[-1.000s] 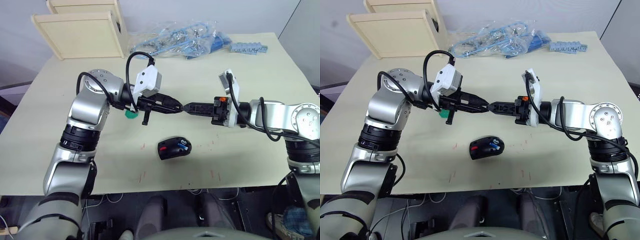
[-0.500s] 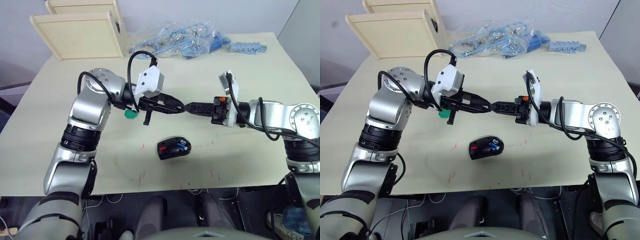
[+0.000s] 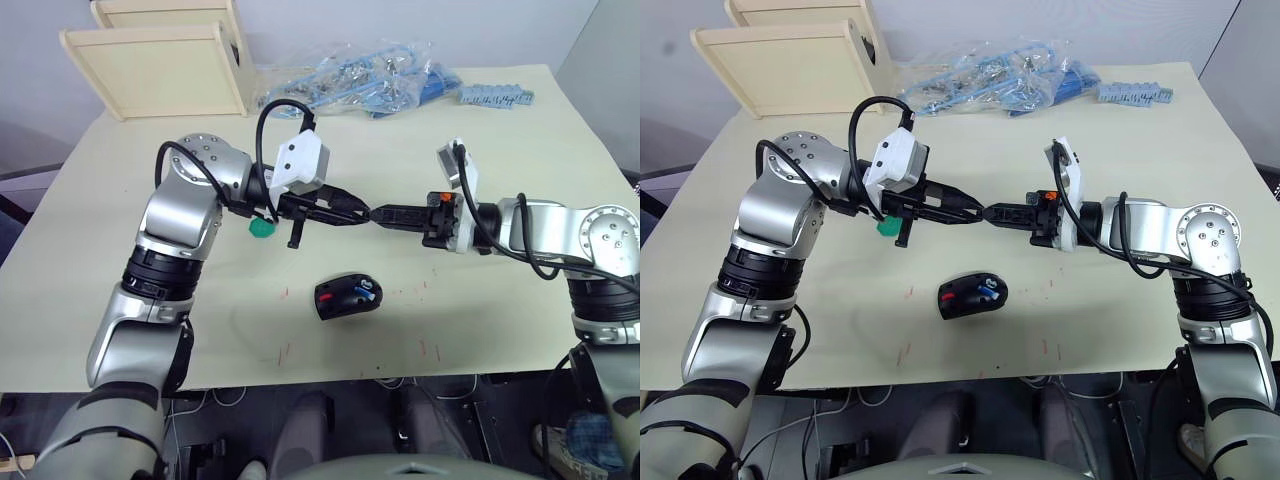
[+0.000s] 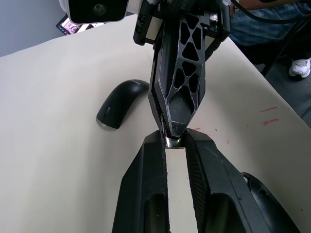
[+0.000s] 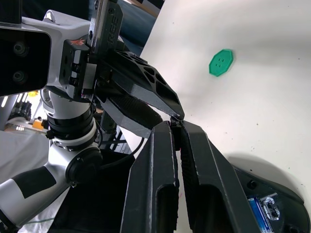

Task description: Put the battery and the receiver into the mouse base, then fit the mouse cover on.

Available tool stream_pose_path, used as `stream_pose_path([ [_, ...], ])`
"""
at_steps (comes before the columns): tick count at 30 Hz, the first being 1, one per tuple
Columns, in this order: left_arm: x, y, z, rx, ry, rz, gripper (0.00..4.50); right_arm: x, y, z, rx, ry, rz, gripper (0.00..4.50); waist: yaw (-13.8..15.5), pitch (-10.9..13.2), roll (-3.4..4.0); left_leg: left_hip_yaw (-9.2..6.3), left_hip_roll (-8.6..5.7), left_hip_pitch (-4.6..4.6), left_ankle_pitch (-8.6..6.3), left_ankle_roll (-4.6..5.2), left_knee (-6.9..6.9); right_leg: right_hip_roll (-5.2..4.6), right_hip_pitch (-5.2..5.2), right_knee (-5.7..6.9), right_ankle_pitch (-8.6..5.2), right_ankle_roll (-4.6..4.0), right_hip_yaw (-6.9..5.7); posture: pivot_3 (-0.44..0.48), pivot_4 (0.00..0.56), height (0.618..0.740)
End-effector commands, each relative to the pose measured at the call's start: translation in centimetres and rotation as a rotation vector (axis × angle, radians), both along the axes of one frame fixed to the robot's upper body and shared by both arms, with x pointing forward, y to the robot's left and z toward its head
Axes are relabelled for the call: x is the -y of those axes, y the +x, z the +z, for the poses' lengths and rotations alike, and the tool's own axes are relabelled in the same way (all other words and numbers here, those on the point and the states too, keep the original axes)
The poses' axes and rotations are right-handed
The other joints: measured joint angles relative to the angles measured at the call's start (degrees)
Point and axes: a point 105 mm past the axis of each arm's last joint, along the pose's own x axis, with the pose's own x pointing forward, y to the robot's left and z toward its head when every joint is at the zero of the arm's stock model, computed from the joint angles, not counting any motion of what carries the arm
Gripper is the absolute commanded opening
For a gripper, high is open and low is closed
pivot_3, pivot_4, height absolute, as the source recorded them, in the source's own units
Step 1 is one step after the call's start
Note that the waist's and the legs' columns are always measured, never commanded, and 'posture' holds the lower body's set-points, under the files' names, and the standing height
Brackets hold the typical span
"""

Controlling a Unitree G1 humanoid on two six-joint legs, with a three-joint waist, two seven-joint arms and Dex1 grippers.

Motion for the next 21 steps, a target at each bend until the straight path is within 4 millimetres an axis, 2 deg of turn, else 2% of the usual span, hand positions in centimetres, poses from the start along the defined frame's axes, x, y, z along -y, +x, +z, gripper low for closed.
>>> stream_pose_path([
  [1,0.11,-0.48,0.86,0.049,-0.008,-0.025,0.24,-0.03,-0.64,1.19,0.051,0.013,0.026,0.11,0.0,0.0,0.00,0.00,0.00,0.00,0.00,0.00,0.00,0.00,0.00,0.00,0.00,0.00,0.00,0.000,0.150,0.740],
  [21,-0.02,-0.50,0.61,0.036,-0.009,-0.024,0.24,-0.01,-0.64,1.36,0.058,0.010,0.028,0.11,0.0,0.0,0.00,-0.01,0.00,-0.01,0.00,0.00,0.00,0.00,0.00,-0.01,0.00,0.00,0.00,0.000,0.150,0.740],
])
